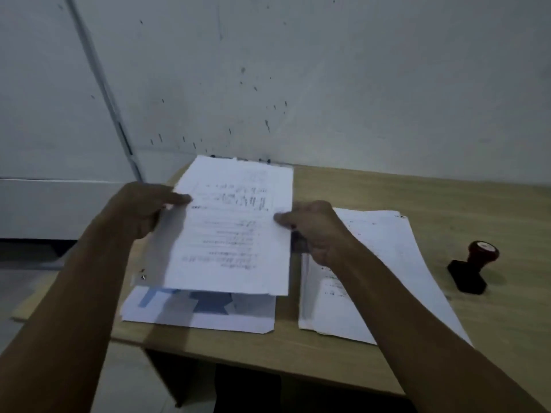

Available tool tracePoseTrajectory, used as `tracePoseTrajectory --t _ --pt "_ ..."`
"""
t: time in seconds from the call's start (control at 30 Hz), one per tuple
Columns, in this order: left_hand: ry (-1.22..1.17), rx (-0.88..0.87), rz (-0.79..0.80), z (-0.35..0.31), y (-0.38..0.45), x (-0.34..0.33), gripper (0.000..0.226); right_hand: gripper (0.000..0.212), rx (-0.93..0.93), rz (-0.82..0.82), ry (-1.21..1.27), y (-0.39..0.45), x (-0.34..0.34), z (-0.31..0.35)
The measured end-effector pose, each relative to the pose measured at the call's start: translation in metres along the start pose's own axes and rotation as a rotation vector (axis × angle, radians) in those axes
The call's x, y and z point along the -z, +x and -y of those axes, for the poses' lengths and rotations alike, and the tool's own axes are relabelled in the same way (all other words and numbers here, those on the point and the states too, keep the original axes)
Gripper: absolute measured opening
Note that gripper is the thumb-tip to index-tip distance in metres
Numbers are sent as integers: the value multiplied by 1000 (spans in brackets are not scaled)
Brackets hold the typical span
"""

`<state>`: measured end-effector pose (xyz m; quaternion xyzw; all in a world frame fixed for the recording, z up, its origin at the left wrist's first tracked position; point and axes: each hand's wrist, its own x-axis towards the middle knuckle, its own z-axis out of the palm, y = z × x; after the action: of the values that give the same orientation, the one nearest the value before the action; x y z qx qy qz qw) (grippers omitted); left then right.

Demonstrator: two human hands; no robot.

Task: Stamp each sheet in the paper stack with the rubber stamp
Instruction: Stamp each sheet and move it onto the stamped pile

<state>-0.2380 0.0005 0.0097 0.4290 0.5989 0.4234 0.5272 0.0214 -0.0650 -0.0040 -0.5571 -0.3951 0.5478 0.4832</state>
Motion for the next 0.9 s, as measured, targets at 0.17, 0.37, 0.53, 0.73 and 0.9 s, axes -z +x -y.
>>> tracePoseTrajectory --t 0.17,0.37,0.53,0.73,0.9 --pt "367 -133 -233 25 11 2 32 15 50 -107 -409 2 -10 -33" --pt "690 -239 -415 67 21 -12 47 60 177 -201 -853 5 -23 -51" --pt "817 -203 -492 75 15 -23 50 43 221 -199 -1026 6 -26 -58" --pt "947 -231 -504 72 5 -39 46 35 290 -201 -1046 1 -22 -61" --pt "827 -441 -496 69 -4 -69 45 38 327 -246 -973 -4 -1 -56"
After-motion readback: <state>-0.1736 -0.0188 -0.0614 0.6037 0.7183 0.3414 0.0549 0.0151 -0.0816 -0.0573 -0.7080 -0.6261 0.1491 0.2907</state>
